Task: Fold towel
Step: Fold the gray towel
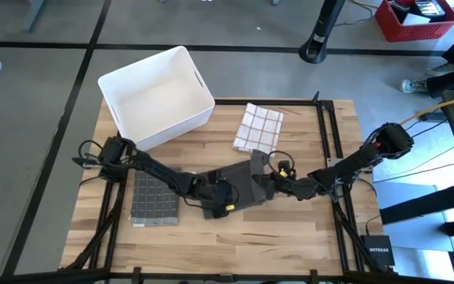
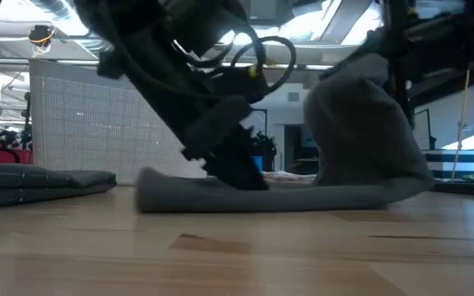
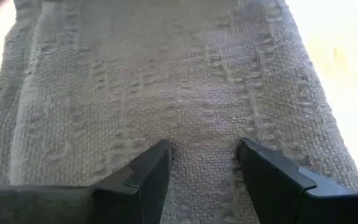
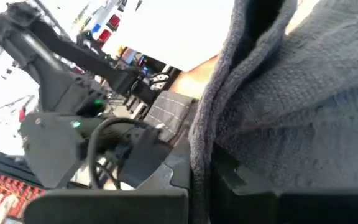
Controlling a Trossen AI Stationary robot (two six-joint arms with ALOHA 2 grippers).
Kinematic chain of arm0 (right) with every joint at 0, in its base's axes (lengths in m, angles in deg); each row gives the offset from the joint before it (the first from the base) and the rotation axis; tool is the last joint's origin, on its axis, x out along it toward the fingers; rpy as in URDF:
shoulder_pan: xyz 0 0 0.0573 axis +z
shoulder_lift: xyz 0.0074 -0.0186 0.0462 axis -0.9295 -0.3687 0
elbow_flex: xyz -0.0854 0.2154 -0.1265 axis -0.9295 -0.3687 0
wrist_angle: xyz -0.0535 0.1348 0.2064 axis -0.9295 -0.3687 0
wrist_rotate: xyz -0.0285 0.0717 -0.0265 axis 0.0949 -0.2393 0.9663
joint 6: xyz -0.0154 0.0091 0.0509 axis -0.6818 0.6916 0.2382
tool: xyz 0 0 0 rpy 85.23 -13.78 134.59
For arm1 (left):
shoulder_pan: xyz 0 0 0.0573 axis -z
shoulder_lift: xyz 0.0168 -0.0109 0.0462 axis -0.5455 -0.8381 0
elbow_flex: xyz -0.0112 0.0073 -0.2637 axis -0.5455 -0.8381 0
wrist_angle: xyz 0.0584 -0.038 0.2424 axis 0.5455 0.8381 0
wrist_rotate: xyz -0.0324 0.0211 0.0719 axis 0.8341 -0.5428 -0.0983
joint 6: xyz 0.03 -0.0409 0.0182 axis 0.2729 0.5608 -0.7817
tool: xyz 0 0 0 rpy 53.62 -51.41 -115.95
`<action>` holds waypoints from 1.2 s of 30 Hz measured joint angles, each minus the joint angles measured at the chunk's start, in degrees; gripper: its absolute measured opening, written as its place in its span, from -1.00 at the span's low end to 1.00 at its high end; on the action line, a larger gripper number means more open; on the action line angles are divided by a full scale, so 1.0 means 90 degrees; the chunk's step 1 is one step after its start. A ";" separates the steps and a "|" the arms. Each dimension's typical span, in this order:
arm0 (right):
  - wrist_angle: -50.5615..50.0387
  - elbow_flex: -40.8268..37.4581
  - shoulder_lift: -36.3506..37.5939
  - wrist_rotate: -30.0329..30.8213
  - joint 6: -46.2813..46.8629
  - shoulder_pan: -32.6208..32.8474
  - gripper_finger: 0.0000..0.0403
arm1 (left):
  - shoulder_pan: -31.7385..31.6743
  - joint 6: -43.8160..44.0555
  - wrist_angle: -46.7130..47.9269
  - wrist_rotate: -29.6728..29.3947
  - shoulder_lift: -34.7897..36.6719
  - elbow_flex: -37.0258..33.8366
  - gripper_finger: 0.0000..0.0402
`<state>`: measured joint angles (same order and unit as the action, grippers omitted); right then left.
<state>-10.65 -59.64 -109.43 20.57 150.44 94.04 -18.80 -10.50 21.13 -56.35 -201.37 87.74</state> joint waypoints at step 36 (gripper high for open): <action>-0.0775 0.2699 -0.2543 -0.1434 -0.0189 -0.0583 -0.88 | 0.1042 0.1751 0.0817 -0.0544 0.1234 -0.1385 -0.08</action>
<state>-17.63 -35.35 -132.32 7.66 148.73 88.80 -9.42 5.26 28.49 -61.24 -190.27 75.28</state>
